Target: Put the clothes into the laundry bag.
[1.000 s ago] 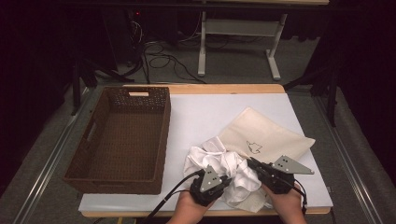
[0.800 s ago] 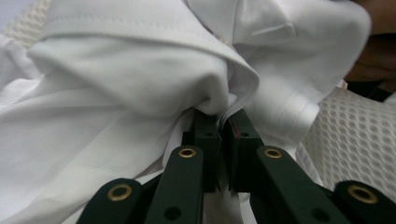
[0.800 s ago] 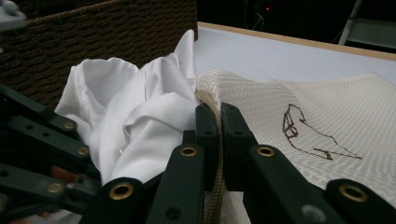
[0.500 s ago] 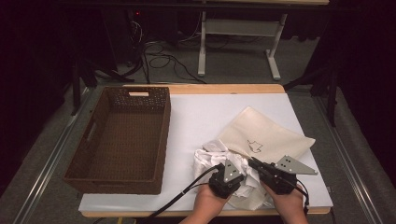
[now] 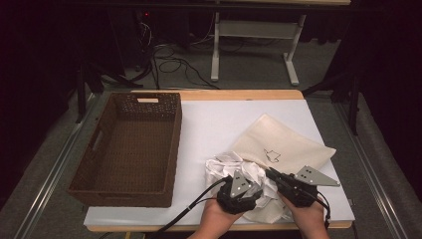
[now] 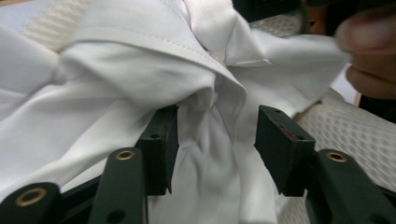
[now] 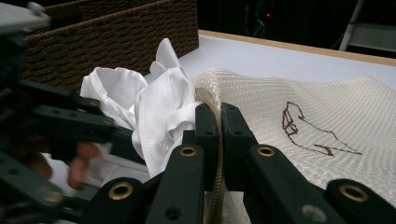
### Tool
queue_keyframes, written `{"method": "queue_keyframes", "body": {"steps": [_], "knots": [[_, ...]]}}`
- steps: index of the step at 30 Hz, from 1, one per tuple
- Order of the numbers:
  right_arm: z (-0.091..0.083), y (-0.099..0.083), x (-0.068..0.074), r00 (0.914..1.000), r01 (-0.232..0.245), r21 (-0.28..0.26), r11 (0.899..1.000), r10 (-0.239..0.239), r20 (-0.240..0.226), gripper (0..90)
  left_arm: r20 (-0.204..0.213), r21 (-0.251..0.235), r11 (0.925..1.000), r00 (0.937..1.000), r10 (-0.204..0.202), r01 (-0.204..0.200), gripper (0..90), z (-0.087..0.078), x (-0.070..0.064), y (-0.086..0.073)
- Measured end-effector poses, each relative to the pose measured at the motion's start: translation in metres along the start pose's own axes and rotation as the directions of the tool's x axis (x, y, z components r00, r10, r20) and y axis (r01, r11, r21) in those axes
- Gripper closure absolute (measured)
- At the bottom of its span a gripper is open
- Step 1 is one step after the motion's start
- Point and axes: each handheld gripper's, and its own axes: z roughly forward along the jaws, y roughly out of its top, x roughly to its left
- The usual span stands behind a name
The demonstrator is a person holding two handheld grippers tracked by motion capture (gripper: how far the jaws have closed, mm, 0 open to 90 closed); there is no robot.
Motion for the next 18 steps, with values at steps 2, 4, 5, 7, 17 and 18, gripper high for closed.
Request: {"method": "queue_keyframes", "body": {"steps": [2,4,5,7,17,18], "knots": [[0.0,0.0,0.0,1.0,0.002,0.0,1.0,-0.002,0.002,88.5,-0.011,-0.008,0.9999,0.9999,0.007,-0.007,45.6,-0.013,0.002,-0.002],[0.0,0.0,0.0,1.0,0.0,0.001,1.0,0.0,0.002,88.5,-0.031,-0.018,0.9997,0.9994,0.014,-0.014,44.3,-0.027,0.005,-0.005],[0.0,0.0,0.0,1.0,0.002,-0.001,1.0,-0.002,0.002,88.5,-0.052,-0.032,0.9993,0.9985,0.016,-0.018,44.2,-0.038,0.009,-0.008],[0.0,0.0,0.0,1.0,0.005,-0.002,1.0,-0.005,0.004,88.5,-0.068,-0.044,0.9989,0.9976,0.012,-0.015,43.6,-0.05,0.014,-0.01],[0.001,0.0,0.001,1.0,0.005,-0.003,1.0,-0.005,0.001,88.5,-0.22,-0.066,0.9962,0.973,-0.07,0.057,17.7,-0.067,0.048,-0.018],[0.001,0.0,0.001,1.0,0.005,-0.003,1.0,-0.005,0.001,88.5,-0.233,-0.047,0.9966,0.9693,-0.077,0.068,17.7,-0.063,0.052,-0.021]]}}
